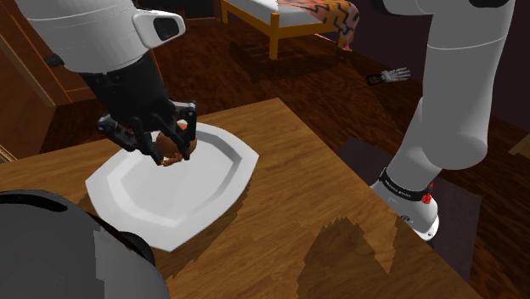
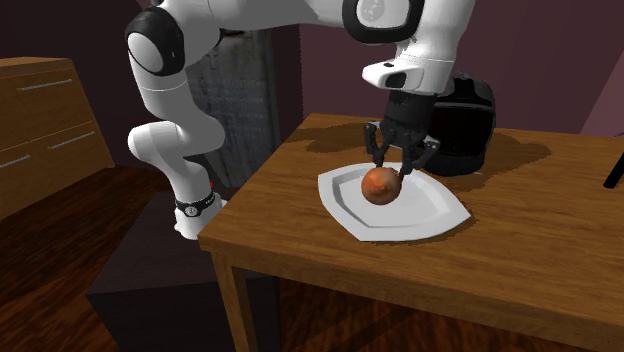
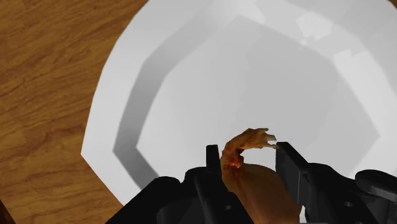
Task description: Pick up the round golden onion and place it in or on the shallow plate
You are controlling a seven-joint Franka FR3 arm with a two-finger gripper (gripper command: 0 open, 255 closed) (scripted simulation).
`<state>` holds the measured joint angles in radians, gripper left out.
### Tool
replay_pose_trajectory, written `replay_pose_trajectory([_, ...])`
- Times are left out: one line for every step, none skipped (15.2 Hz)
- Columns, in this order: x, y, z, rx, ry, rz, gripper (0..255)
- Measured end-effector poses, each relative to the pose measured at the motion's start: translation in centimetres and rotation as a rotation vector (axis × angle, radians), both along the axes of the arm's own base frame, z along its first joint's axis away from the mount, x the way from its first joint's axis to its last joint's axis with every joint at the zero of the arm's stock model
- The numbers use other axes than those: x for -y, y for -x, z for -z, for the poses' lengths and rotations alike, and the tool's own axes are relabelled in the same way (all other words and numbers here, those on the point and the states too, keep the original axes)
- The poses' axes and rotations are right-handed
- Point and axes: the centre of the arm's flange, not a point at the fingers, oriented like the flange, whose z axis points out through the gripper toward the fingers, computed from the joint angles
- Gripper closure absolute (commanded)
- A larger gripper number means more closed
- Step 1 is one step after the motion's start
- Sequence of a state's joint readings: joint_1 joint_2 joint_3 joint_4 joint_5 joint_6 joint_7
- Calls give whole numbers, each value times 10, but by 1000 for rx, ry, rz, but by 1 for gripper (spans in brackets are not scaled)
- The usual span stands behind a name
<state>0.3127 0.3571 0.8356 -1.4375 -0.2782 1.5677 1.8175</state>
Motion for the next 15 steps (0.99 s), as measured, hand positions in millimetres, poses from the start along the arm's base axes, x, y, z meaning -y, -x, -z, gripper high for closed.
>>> replay_pose_trajectory([-1,0,6,0,0,0,255])
replay_pose_trajectory([-1,0,8,0,0,0,255])
replay_pose_trajectory([-1,1,9,0,-1,0,255])
replay_pose_trajectory([-1,1,10,0,-1,0,255])
replay_pose_trajectory([-1,1,10,0,-1,0,255])
replay_pose_trajectory([0,1,11,0,-1,0,255])
replay_pose_trajectory([0,1,11,0,-1,0,255])
replay_pose_trajectory([0,1,11,0,-1,0,255])
replay_pose_trajectory([0,1,11,0,-1,0,0])
replay_pose_trajectory([0,0,11,0,-1,0,0])
replay_pose_trajectory([0,0,11,0,-1,0,0])
replay_pose_trajectory([0,0,11,0,-1,0,0])
replay_pose_trajectory([0,0,11,0,-1,0,0])
replay_pose_trajectory([0,0,11,0,-1,0,0])
replay_pose_trajectory([0,0,11,0,-1,0,0])
